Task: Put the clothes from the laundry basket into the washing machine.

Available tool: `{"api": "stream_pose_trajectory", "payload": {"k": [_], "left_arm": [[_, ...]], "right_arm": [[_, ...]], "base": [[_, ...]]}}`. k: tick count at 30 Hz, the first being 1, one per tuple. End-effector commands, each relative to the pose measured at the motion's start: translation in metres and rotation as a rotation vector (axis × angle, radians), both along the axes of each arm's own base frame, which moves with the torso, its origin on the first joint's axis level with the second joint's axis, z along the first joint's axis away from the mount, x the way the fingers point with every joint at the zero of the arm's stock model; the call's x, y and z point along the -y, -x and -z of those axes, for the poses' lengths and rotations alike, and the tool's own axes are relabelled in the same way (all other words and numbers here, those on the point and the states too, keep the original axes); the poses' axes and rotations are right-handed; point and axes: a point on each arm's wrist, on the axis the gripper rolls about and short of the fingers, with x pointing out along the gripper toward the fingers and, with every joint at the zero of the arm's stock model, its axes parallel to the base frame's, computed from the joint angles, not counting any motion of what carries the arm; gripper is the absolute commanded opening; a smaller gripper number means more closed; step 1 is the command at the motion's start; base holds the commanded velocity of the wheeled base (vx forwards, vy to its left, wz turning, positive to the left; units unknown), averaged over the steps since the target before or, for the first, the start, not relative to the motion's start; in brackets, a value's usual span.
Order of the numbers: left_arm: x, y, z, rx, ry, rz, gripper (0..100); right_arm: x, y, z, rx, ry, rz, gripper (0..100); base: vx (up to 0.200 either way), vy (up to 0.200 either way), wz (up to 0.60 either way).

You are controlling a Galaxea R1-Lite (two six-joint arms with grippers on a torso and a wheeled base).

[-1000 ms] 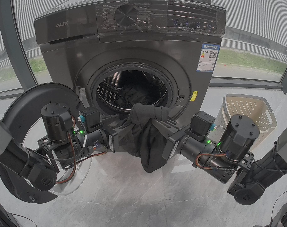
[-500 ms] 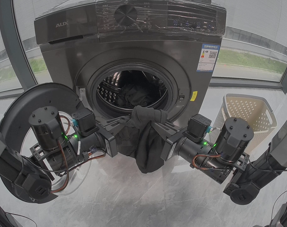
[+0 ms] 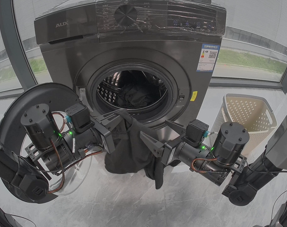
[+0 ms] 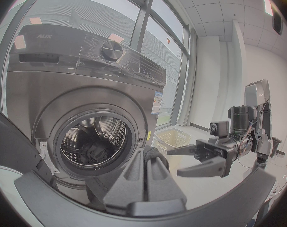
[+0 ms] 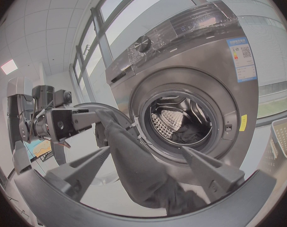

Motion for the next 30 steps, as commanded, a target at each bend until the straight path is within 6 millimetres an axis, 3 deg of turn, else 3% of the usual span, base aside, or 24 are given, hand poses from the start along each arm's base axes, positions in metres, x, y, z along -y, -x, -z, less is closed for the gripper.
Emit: {"api": "stream_pose_trajectory", "payload": {"k": [1,8,30], "left_arm": [[0.002,0.000,-0.005,0.016,0.013,0.004,0],[0.005,-0.004,-0.008,0.028,0.023,0.004,0],[0.020,-0.009,-0.022,0.042,0.064,-0.045,0]], "right_arm": [[0.007,-0.002,0.013,-0.040,0.039,0.020,100],[0.015,0.002,0.027,-0.085,0.088,0.029,100],[0.005,0.001,0.052,-0.129,0.143,0.009,100]], "base": [[0.000,0.000,0.00],[0.000,0.000,0.00],[0.000,0.000,0.00]]}}
